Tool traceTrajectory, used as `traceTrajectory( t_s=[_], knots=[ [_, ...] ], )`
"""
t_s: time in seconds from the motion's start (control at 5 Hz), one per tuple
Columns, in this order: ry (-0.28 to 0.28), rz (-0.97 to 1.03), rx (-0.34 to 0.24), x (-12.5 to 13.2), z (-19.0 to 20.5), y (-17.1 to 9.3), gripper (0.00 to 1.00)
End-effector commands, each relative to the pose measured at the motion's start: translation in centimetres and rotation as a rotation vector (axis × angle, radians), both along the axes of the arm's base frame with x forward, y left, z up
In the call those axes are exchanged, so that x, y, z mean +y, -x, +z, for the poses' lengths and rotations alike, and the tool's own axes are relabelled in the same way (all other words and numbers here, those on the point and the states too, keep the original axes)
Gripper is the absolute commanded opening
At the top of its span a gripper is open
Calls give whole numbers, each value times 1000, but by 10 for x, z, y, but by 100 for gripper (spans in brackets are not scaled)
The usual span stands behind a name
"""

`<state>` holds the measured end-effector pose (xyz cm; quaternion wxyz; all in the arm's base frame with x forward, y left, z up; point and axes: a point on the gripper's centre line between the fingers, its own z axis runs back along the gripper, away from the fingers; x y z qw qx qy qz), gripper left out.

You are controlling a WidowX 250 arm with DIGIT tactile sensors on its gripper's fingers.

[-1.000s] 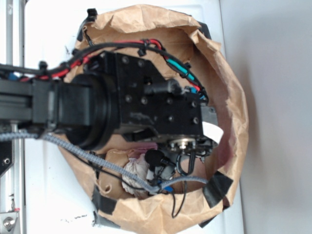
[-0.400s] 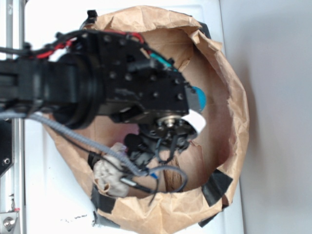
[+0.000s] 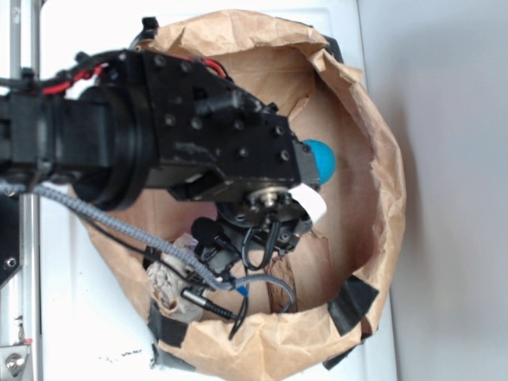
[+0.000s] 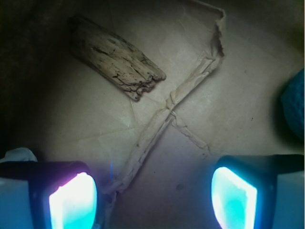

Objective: Grab the wood chip.

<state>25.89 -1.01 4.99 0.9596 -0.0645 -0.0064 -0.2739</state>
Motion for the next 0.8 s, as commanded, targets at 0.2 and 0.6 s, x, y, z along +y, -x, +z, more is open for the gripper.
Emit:
traceTrajectory(
  t_s=[0.2, 0.6],
  knots=[
    [-64, -24, -115, -12, 13, -44, 100],
    [-69, -226, -156, -25, -3, -40, 100]
  ],
)
